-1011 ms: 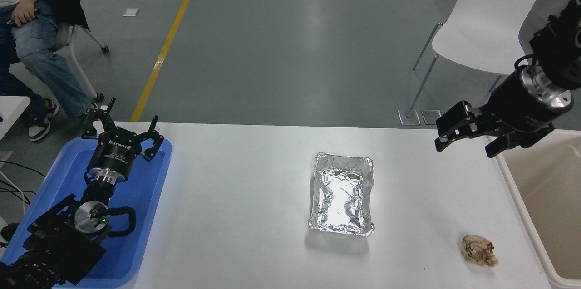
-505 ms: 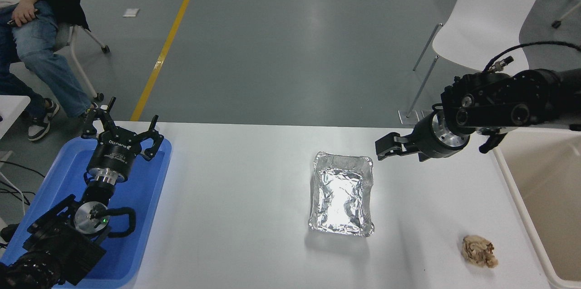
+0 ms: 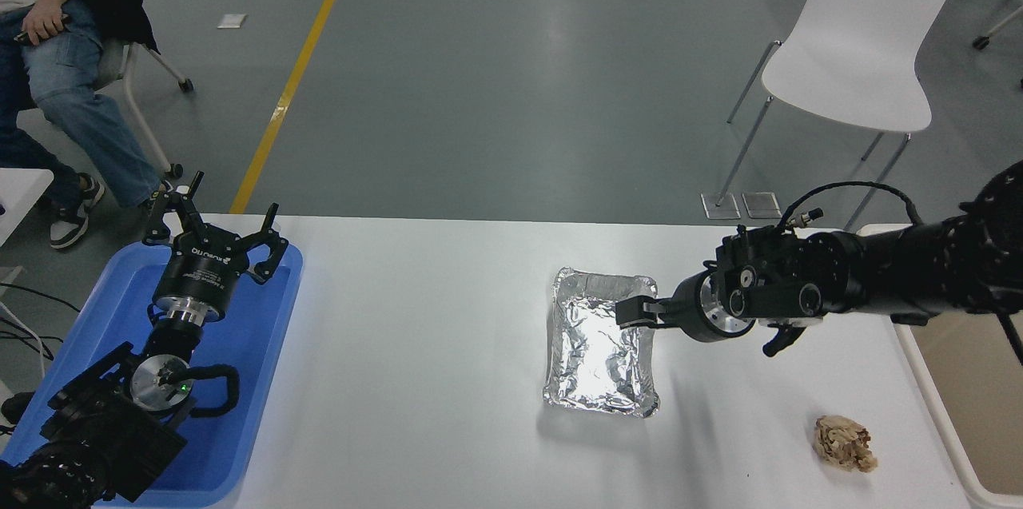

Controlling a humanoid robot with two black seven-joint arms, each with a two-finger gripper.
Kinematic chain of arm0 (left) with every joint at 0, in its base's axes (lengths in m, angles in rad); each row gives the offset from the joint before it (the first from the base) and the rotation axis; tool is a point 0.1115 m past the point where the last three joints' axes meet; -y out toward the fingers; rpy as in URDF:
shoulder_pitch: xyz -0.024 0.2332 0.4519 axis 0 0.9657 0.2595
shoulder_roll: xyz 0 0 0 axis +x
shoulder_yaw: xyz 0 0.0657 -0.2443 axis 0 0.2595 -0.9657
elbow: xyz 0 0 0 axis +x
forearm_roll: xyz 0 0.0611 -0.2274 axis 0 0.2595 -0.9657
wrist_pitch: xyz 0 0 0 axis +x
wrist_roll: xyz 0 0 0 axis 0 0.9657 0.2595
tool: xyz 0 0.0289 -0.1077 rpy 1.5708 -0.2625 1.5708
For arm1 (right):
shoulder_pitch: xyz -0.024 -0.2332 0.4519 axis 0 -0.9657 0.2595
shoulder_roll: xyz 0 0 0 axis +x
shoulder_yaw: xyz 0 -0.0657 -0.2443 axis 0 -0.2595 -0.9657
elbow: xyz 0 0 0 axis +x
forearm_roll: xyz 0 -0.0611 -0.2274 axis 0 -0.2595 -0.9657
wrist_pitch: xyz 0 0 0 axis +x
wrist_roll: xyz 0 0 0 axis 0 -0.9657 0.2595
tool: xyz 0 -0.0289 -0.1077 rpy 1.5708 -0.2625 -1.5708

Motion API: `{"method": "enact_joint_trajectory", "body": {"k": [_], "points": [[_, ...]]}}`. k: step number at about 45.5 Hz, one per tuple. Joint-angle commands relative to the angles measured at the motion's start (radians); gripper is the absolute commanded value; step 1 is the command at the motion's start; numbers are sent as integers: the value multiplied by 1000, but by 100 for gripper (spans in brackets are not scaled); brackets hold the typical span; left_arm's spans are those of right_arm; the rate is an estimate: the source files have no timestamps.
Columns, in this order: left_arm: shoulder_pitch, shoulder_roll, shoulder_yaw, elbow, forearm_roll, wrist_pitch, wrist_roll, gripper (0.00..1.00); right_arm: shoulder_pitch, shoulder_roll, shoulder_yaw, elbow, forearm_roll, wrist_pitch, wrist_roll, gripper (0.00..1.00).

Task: Pick up foil plate and place in dustbin

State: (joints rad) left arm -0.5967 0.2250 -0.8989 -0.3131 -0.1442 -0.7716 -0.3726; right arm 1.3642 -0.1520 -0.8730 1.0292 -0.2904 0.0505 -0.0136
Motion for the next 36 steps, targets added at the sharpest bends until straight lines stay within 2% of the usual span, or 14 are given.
{"method": "enact_joint_trajectory", "body": {"k": [1,12,21,30,36], "points": [[0,1,0,0,0,0,0,100,-59,12,-3,-26,-1,-66,1,100],[0,-1,0,0,0,0,0,100,-99,14,-4,-29,-7,-144,1,97],[0,1,0,0,0,0,0,100,-125,28,-7,-29,-12,-189,7,87],[0,-1,0,0,0,0,0,100,-149,35,-6,-31,-18,-209,9,87],[0,-1,0,-1,0,0,0,100,-154,45,-6,-31,-18,-219,9,82]]}}
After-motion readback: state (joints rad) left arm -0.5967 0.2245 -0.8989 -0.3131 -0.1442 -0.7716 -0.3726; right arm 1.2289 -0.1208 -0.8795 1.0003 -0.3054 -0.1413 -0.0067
